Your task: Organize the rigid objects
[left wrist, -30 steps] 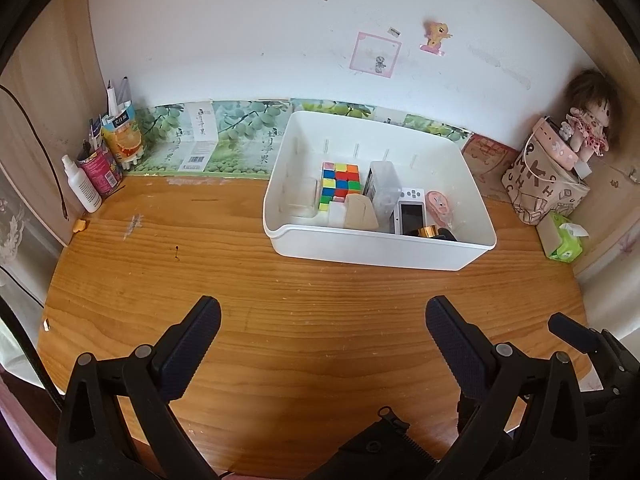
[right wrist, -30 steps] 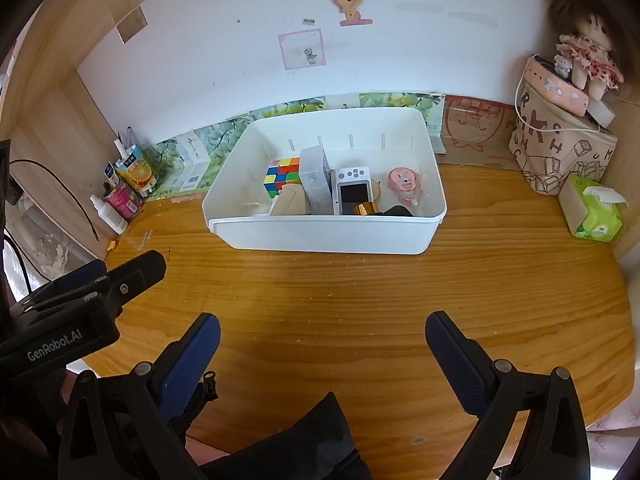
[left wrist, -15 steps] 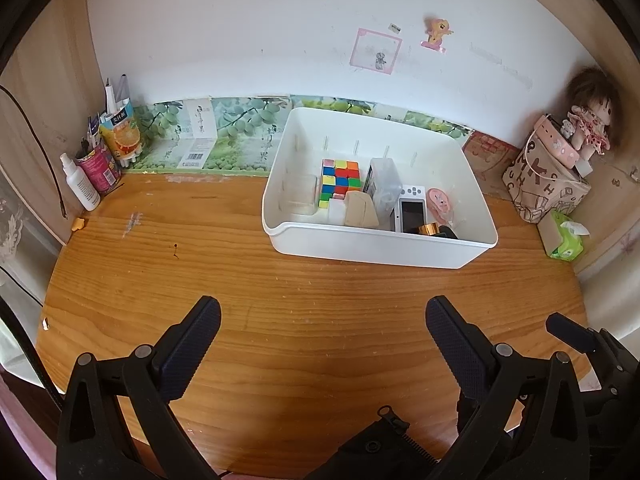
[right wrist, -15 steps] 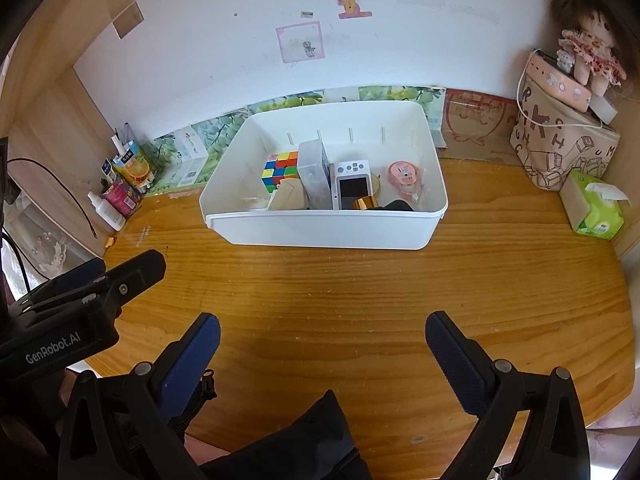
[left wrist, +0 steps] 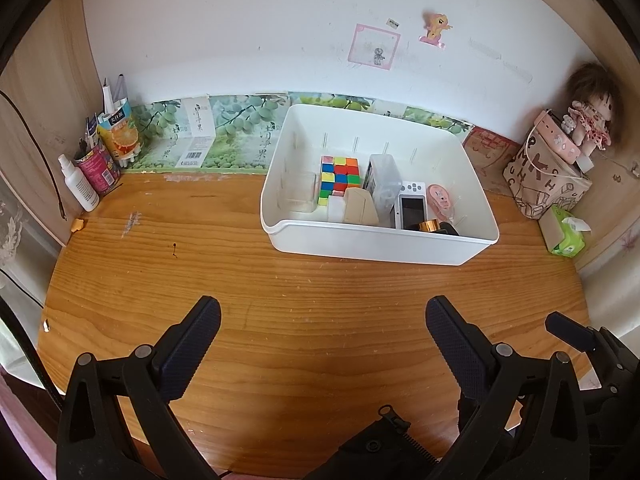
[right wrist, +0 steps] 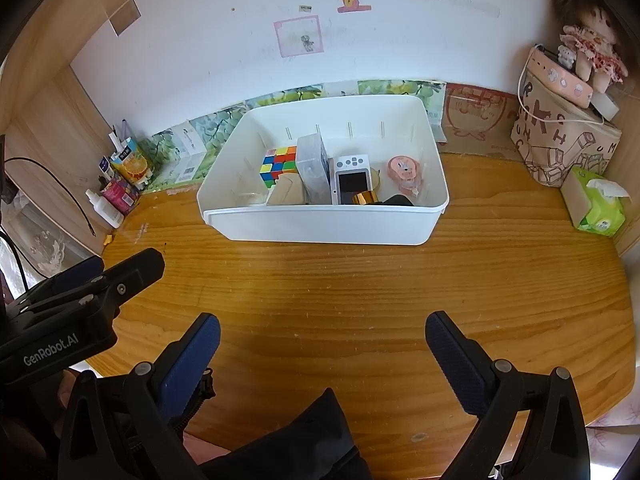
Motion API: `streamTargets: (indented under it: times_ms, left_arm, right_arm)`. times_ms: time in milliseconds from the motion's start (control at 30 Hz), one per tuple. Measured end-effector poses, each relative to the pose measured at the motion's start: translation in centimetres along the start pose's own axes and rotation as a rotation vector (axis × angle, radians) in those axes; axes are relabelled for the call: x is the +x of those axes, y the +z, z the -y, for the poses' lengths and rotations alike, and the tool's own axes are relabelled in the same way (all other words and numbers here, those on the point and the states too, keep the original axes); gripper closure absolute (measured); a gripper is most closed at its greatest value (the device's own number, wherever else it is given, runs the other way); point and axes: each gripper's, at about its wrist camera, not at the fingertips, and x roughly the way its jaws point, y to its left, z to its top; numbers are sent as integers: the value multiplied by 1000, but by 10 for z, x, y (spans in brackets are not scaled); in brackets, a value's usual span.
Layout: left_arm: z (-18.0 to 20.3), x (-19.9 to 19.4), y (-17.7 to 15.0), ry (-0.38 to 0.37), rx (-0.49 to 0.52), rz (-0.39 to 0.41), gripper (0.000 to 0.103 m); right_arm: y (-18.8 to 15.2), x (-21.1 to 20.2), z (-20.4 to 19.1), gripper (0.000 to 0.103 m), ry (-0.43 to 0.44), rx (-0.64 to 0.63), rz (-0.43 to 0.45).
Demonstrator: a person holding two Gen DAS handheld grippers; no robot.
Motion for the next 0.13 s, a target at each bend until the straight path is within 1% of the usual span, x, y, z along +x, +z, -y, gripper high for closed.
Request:
streamTargets:
  times_ms: [133]
  left_arm:
    - [0, 0, 0, 0, 1, -1, 1]
  right_arm:
    - [-1, 2, 1, 0, -2, 3, -6]
